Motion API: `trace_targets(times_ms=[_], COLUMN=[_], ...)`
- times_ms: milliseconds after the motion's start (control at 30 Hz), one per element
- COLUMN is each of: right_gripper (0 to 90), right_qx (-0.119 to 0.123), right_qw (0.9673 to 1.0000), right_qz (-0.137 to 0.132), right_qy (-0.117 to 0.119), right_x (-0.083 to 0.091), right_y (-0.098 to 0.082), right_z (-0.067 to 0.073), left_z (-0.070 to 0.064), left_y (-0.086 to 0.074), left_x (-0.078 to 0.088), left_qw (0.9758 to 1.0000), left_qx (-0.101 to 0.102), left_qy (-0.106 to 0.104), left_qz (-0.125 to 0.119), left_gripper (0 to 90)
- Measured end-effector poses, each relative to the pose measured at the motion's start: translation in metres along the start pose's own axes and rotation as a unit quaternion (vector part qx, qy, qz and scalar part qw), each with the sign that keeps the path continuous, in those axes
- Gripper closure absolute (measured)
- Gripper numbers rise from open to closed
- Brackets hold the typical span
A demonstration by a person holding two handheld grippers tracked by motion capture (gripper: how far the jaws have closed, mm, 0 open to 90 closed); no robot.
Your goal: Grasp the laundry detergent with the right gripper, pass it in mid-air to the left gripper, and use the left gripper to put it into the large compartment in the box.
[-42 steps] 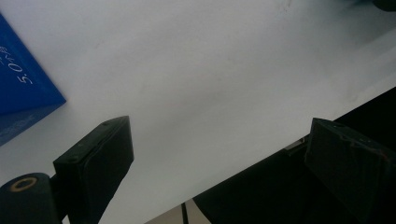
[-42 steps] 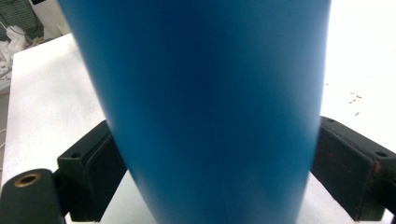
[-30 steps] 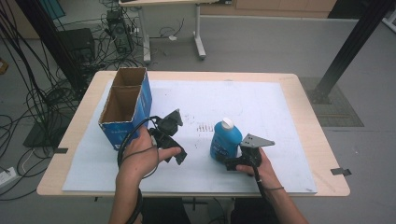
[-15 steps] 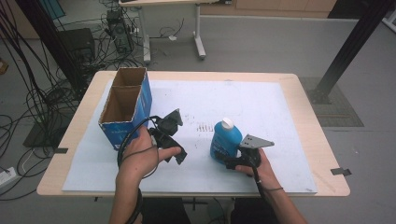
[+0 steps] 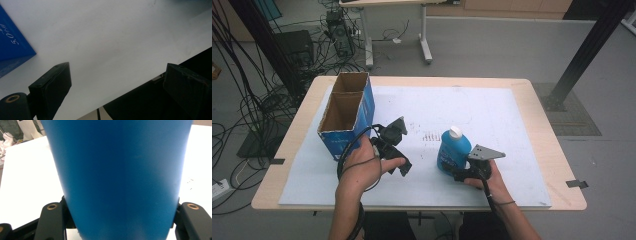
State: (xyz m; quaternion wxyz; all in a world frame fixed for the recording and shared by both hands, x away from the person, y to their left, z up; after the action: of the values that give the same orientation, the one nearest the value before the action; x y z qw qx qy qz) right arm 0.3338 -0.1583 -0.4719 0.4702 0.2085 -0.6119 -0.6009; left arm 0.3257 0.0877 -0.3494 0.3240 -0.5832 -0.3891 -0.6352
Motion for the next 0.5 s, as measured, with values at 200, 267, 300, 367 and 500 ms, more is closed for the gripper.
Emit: trace_targets(times_ms=[200, 267, 300, 367, 500], right_gripper=[37.0, 37.1, 37.1, 37.1, 37.2], right_qx=[0.002, 0.004, 0.004, 0.004, 0.005], right_qw=[1.0, 1.0, 1.0, 1.0, 1.0], right_qz=[0.0, -0.001, -0.001, -0.002, -0.002], right_qy=[0.001, 0.001, 0.001, 0.0, 0.0], right_x=[0.0001, 0.0001, 0.0001, 0.0001, 0.0001], right_y=[0.0, -0.0002, -0.0002, -0.0005, -0.0006], right_z=[-0.0001, -0.0001, -0.0001, 0.0, -0.0001], left_z=[-0.0005, -0.0005, -0.0005, -0.0001, 0.0007], left_y=[0.0013, 0.0018, 0.0018, 0.002, 0.0025], left_x=[-0.0001, 0.0004, 0.0004, 0.0002, 0.0004], left_qw=[1.0, 1.0, 1.0, 1.0, 1.0], left_qx=[-0.002, -0.002, -0.002, -0.001, -0.003], left_qy=[0.001, 0.001, 0.001, 0.002, 0.001], left_qz=[0.001, 0.002, 0.002, 0.002, 0.004], left_gripper=[8.2, 8.2, 8.2, 8.2, 8.2])
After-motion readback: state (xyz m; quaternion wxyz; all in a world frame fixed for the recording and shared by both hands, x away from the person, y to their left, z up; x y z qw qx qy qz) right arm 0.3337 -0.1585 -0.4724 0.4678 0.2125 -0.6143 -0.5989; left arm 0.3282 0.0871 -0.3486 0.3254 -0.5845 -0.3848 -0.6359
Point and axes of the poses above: each handheld gripper's, and its own axes: x roughly backward along the jaws, y roughly out of its top, z roughly to its left, the point moved 3 cm from there along -x, roughly forward along the jaws, and after that the axes turned 4 degrees about y, right-handed, at the moved point
